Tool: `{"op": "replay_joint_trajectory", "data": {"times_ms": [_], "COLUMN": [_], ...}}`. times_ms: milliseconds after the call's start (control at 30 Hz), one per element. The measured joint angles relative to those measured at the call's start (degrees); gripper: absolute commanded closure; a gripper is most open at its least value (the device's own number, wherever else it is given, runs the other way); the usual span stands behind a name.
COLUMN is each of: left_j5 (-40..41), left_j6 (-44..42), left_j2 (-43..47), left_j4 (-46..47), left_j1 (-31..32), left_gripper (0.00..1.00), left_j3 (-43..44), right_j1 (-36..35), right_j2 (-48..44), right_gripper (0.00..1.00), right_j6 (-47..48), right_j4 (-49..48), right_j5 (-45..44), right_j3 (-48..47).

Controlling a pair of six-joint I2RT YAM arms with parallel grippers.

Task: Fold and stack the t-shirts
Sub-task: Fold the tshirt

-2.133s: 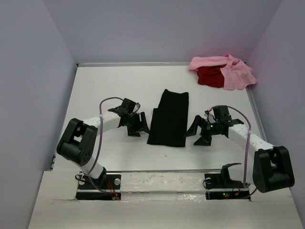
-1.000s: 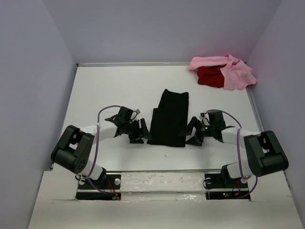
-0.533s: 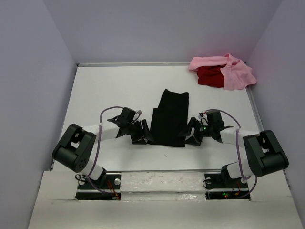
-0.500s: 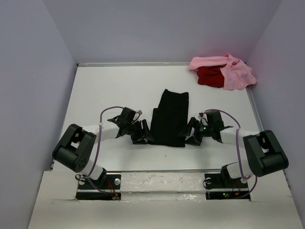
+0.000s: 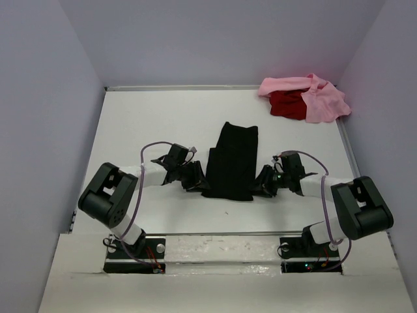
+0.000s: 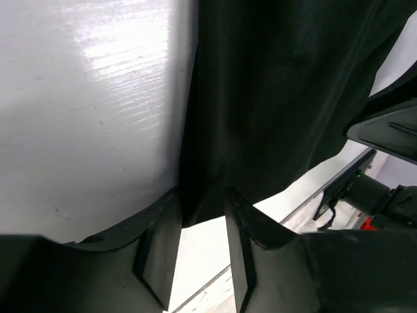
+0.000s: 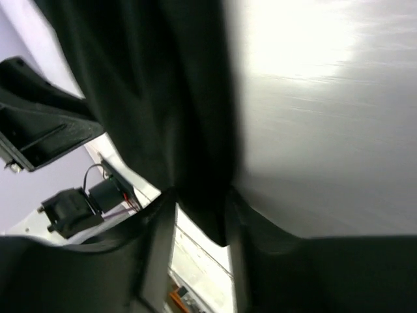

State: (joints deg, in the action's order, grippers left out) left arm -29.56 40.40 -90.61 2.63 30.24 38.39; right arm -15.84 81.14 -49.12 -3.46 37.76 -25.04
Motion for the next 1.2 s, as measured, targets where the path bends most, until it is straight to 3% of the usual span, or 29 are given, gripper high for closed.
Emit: {"op": "replay_joint_trajectory", "data": {"times_ms": [133,200,267,433,500,867,1200], "left_j5": [0.1,0.1,0.4,-0.1,-0.6,-1.5,-1.5], "left_j6": [-0.1,-0.1,-0.5,-0.2,0.0,0.0,0.0], "left_j2": [-0.9,-0.9,-0.9,-0.8,-0.8,-0.7,-0.7], "left_j4": [0.2,0.4,0.5,1.5,1.9,2.7,2.7], "left_j1": [0.0,0.1,0.1,0.2,0.2,0.4,0.4], "left_gripper": [0.60,0.71,0.72,0.57,0.52,0.48,0.48], "left_j3": [0.0,-0.1,-0.3,-0.9,-0.9,-0.9,-0.9], "right_j1": [-0.2,-0.4,-0.5,-0.7,-0.7,-0.8,-0.7], "right_j2": [1.9,1.7,1.4,0.6,0.2,-5.1,-4.9], "right_gripper": [0.67,0.77,0.76,0.51,0.46,0.42,0.44], "right_j6": [0.2,0.5,1.1,1.8,2.1,5.4,4.2], "right_j4": [0.2,0.5,1.5,4.1,4.7,12.4,9.9], "right_j5": [-0.3,-0.3,-0.8,-1.2,-0.7,-2.7,-1.4], "right_j3": [0.2,0.1,0.1,0.0,-0.1,-1.2,1.2]}}
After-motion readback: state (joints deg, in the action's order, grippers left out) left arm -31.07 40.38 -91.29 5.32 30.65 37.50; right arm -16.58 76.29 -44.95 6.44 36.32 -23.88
